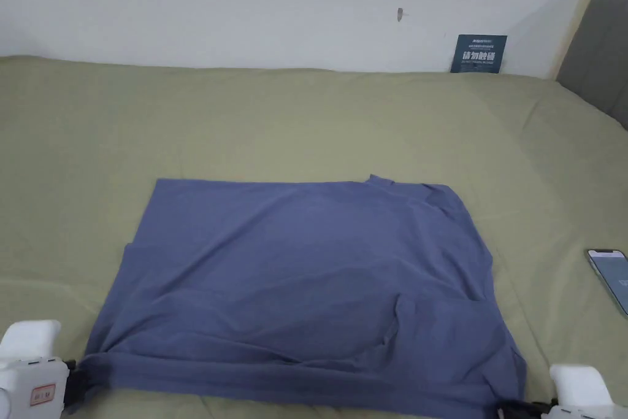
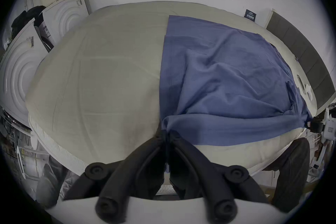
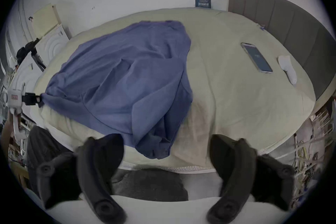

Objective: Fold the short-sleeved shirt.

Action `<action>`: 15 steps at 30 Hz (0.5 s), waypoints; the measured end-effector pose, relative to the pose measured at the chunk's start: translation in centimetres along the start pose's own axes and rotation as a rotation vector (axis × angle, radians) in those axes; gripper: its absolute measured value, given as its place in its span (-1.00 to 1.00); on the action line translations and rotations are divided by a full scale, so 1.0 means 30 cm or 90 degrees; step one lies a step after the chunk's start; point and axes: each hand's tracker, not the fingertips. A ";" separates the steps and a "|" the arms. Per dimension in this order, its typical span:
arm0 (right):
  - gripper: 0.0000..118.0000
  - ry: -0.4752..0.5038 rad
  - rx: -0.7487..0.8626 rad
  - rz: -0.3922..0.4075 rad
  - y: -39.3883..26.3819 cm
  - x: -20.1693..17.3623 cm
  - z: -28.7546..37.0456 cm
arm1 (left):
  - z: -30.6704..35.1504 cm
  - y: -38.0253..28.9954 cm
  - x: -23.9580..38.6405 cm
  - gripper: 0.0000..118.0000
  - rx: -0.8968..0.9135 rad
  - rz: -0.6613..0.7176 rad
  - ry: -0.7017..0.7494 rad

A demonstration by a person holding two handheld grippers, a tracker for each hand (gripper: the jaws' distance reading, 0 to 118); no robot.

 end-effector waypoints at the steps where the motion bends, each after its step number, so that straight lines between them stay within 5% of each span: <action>1: -0.92 0.008 0.008 -0.001 0.003 0.008 0.005 | 0.000 0.000 0.003 -0.93 -0.004 0.002 0.000; 15: -0.94 0.003 0.115 0.009 0.387 0.024 0.077 | -0.002 0.281 -0.011 -0.93 0.046 -0.014 -0.029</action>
